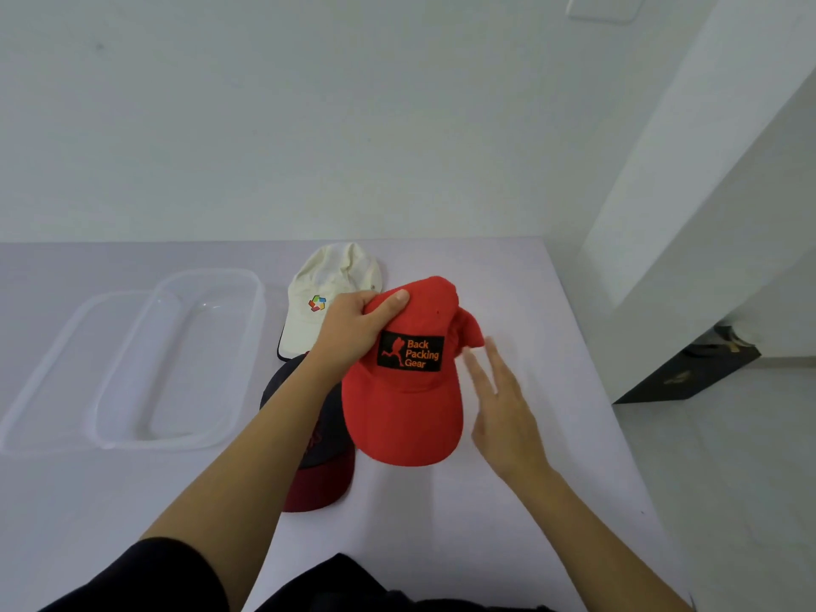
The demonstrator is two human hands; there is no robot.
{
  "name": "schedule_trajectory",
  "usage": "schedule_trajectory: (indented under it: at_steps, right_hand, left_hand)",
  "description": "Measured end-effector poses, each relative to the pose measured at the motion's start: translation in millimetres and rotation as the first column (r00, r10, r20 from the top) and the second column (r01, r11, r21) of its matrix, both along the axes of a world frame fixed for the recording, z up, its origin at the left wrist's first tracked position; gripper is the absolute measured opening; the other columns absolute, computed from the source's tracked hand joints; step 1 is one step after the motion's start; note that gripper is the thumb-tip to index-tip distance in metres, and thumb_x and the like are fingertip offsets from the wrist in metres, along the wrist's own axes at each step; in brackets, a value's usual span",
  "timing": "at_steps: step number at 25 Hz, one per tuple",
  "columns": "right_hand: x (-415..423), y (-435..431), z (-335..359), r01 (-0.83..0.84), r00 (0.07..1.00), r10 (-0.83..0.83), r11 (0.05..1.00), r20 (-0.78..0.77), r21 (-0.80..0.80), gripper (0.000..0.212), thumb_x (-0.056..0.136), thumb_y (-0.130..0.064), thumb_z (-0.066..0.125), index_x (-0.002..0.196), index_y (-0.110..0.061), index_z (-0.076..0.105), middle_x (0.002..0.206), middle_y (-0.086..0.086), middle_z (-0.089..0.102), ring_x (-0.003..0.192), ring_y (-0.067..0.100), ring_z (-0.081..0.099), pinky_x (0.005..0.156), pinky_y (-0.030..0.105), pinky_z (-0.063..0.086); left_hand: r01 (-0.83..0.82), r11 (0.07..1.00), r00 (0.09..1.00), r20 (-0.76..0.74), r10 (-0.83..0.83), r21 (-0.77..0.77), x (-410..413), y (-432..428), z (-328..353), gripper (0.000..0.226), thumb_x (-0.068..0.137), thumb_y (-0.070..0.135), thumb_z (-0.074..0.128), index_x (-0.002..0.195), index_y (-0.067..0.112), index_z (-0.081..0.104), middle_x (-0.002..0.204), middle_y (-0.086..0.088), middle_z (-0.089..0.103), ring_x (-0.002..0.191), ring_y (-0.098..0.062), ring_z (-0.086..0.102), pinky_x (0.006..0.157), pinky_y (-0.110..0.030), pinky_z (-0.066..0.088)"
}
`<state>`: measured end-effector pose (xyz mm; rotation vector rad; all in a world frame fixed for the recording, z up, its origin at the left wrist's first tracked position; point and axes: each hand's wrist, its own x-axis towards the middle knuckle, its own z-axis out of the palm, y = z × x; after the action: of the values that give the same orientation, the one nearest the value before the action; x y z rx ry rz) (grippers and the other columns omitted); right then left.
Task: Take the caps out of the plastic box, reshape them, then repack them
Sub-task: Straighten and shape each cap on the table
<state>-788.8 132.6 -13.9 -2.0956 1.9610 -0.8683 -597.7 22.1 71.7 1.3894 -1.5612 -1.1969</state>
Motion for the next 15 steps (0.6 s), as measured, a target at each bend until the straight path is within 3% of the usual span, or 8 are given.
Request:
schedule_trajectory:
  at_steps: [3, 4, 6, 8, 10, 11, 13, 15]
  right_hand:
    - [-9.3, -12.5, 24.2, 0.067, 0.905, -0.105, 0.992, 0.413, 0.104, 0.057, 0.095, -0.028, 0.046, 0.147, -0.022, 0.024, 0.155, -0.005, 0.022, 0.141, 0.009, 0.023, 0.113, 0.034, 0.03]
    - [-7.1, -17.7, 35.8, -0.002, 0.826, -0.09, 0.987, 0.557, 0.162, 0.059, 0.094, -0.042, 0.045, 0.146, -0.023, 0.026, 0.152, -0.01, 0.027, 0.138, 0.003, 0.026, 0.115, 0.032, 0.026]
    - [0.9, -28.2, 57.3, -0.214, 0.596, -0.068, 0.947, 0.8, 0.239, 0.057, 0.09, -0.055, 0.041, 0.138, -0.025, 0.038, 0.141, -0.013, 0.045, 0.128, 0.001, 0.044, 0.112, 0.033, 0.033]
    - [5.3, -36.8, 64.6, -0.372, 0.343, -0.107, 0.897, 0.933, 0.24, 0.058, 0.089, -0.058, 0.038, 0.128, -0.018, 0.054, 0.128, 0.002, 0.061, 0.119, 0.015, 0.057, 0.106, 0.04, 0.041]
    - [2.0, -40.4, 65.5, -0.433, 0.203, -0.142, 0.874, 0.969, 0.219, 0.065, 0.085, -0.061, 0.045, 0.124, -0.012, 0.059, 0.126, 0.015, 0.062, 0.118, 0.03, 0.058, 0.103, 0.048, 0.042]
    - [-2.0, -41.6, 62.8, -0.439, 0.177, -0.138, 0.875, 0.974, 0.204, 0.07, 0.081, -0.062, 0.052, 0.125, -0.008, 0.058, 0.127, 0.021, 0.06, 0.119, 0.036, 0.056, 0.103, 0.051, 0.041]
    - [-8.6, -41.8, 59.6, -0.45, 0.17, -0.124, 0.873, 0.978, 0.189, 0.075, 0.077, -0.059, 0.062, 0.125, -0.002, 0.056, 0.127, 0.028, 0.057, 0.119, 0.043, 0.053, 0.102, 0.055, 0.041]
    - [-11.3, -40.5, 59.9, -0.423, 0.255, -0.124, 0.878, 0.959, 0.225, 0.059, 0.082, -0.053, 0.059, 0.118, -0.006, 0.062, 0.119, 0.022, 0.064, 0.111, 0.036, 0.061, 0.093, 0.047, 0.049]
  left_hand:
    - [-0.013, 0.998, 0.998, 0.054, 0.016, -0.063, -5.1, 5.4, 8.8, 0.051, 0.08, 0.048, 0.066, 0.057, 0.009, 0.044, 0.052, -0.006, 0.038, 0.047, -0.013, 0.039, 0.048, -0.026, 0.032]
    - [0.003, 0.998, 0.999, 0.032, -0.001, -0.064, -9.9, 9.2, 12.5, 0.05, 0.081, 0.046, 0.066, 0.055, 0.012, 0.04, 0.05, -0.002, 0.035, 0.045, -0.01, 0.036, 0.045, -0.022, 0.03]
    - [0.022, 0.999, 0.994, -0.103, -0.026, -0.037, -23.6, 16.9, 16.5, 0.05, 0.083, 0.042, 0.066, 0.053, 0.017, 0.035, 0.049, 0.002, 0.031, 0.044, -0.01, 0.032, 0.044, -0.023, 0.026]
    - [-0.026, 1.0, 0.965, -0.26, 0.021, -0.016, -36.5, 22.2, 16.5, 0.047, 0.084, 0.039, 0.064, 0.054, 0.016, 0.037, 0.05, 0.002, 0.029, 0.047, -0.012, 0.03, 0.047, -0.028, 0.025]
    - [-0.06, 0.998, 0.947, -0.316, 0.056, -0.004, -39.4, 22.0, 16.1, 0.043, 0.086, 0.038, 0.062, 0.055, 0.018, 0.041, 0.052, 0.004, 0.035, 0.049, -0.01, 0.035, 0.049, -0.027, 0.029]
    - [-0.023, 1.0, 0.953, -0.303, 0.026, 0.013, -36.2, 20.0, 17.8, 0.036, 0.086, 0.039, 0.062, 0.059, 0.021, 0.047, 0.055, 0.007, 0.042, 0.05, -0.008, 0.041, 0.051, -0.024, 0.034]
    - [0.22, 0.966, 0.944, -0.279, -0.177, 0.134, -23.0, 14.2, 22.4, 0.019, 0.081, 0.042, 0.065, 0.083, 0.023, 0.063, 0.076, 0.006, 0.064, 0.068, -0.007, 0.062, 0.067, -0.026, 0.05]
    - [0.48, 0.828, 0.86, -0.341, -0.379, 0.29, -7.4, 8.5, 24.9, 0.022, 0.079, 0.032, 0.067, 0.098, 0.021, 0.069, 0.094, -0.001, 0.073, 0.086, -0.015, 0.069, 0.082, -0.03, 0.056]
